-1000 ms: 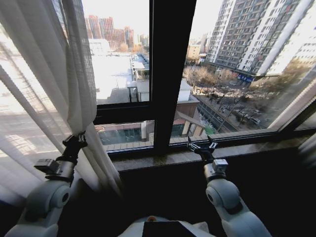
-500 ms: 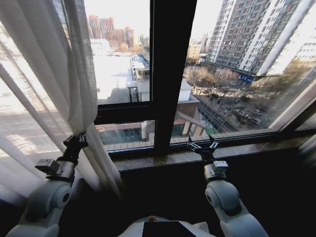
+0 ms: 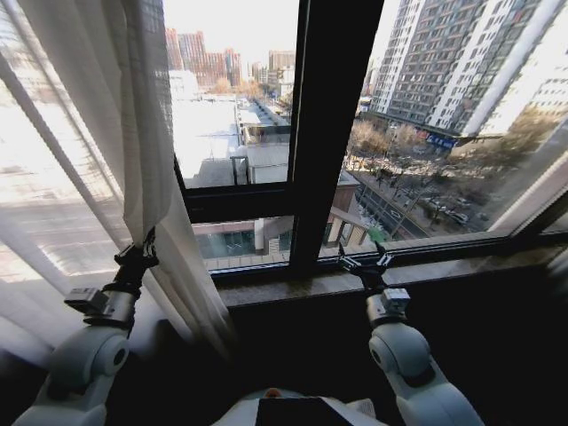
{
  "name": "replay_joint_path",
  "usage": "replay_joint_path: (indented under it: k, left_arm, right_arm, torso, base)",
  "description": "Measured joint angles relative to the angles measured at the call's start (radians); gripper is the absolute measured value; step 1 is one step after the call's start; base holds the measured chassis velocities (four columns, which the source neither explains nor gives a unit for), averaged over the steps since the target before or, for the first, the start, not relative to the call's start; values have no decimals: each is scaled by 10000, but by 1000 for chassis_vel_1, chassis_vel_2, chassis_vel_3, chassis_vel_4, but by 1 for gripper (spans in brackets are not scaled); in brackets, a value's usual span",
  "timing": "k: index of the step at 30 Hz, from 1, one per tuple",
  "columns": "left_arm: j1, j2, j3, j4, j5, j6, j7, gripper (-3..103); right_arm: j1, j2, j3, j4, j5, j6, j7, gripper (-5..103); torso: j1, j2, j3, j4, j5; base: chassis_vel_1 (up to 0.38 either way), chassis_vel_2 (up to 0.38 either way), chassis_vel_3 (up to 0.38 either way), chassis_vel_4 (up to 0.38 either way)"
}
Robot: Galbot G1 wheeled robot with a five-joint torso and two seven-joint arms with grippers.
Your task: Open the curtains by pulling them apart, changing their state from closed to fully open.
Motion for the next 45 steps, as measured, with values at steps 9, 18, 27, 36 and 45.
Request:
replay_joint_path:
  k: [9, 18, 27, 36, 45]
  left_arm:
    - [91, -43, -29, -75, 12, -17, 31, 0]
    - [125, -50, -58, -123, 19, -18, 35, 0]
    - [216, -107, -85, -200, 45, -18, 41, 0]
    - [238, -142, -60, -258, 76, -18, 40, 0]
    - [309, -196, -92, -357, 105, -17, 31, 0]
  right_arm:
    - [138, -322, 700, -279, 616, -418, 173, 100]
    - [-254, -414, 953, 15, 856, -778, 266, 100]
    - [-267, -390, 682, 145, 838, -786, 255, 100]
    - [-327, -392, 633, 174, 810, -784, 255, 100]
    - [-375, -385, 597, 203, 783, -762, 255, 100]
  torso:
    - [0, 0, 0, 1, 0]
    - [0, 0, -1, 0, -1]
    - [0, 0, 0, 2, 0]
    - [2, 0, 0, 1, -1]
    - [1, 0, 0, 1, 0]
  base:
    - [75, 80, -76, -92]
    - [98, 79, -84, -80]
    - [82, 71, -68, -81]
    - [97, 104, -87, -99]
    - [94, 85, -92, -86]
